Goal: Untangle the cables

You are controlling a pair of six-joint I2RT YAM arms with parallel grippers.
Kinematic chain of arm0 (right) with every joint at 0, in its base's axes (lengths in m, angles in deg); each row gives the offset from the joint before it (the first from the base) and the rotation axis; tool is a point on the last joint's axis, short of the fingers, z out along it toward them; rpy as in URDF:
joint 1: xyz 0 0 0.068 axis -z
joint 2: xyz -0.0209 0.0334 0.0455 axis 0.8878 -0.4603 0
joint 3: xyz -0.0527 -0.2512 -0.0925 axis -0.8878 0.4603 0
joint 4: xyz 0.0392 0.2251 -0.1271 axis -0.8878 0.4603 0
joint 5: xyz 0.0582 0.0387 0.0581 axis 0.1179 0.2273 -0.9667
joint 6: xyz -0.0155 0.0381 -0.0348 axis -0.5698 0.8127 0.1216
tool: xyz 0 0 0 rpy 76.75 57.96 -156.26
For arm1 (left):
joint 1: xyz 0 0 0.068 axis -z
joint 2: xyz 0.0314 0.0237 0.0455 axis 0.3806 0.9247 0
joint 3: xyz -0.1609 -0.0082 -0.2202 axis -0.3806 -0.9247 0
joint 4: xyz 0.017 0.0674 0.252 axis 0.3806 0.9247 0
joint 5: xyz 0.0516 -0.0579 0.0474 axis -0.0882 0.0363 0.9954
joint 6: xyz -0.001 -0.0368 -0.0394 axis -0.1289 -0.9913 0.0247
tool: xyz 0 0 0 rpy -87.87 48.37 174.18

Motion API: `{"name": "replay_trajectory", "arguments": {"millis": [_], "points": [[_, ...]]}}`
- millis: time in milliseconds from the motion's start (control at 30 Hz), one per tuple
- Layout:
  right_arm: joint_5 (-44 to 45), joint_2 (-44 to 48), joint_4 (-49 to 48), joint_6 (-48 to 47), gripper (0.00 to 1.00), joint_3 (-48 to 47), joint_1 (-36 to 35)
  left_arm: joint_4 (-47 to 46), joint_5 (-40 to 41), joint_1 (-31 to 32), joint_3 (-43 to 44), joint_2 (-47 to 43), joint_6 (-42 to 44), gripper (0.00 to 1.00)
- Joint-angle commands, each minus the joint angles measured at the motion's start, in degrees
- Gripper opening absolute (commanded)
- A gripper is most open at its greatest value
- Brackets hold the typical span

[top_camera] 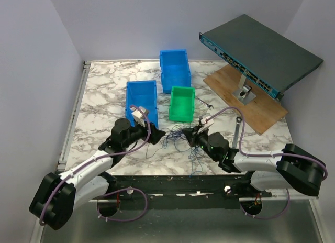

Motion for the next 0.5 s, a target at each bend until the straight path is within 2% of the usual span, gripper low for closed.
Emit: {"name": "replay_trajectory", "arguments": {"millis": [0,267,467], "points": [[-7.7,0.0,-3.4,-0.4,0.01,-0.5,0.1,-2.4,-6.4,4.3,3.0,2.4,4.1,0.79],[-9.7,-1.0,-3.1,0.4,0.01,-1.4,0.1,0.0,-3.9,11.6,5.8,5.4,9.7,0.80],[-12.4,-0.6,-4.2,0.8,0.01,-0.9,0.1,4.1,-0.4,14.3,9.9,10.5,11.0,0.75]]}}
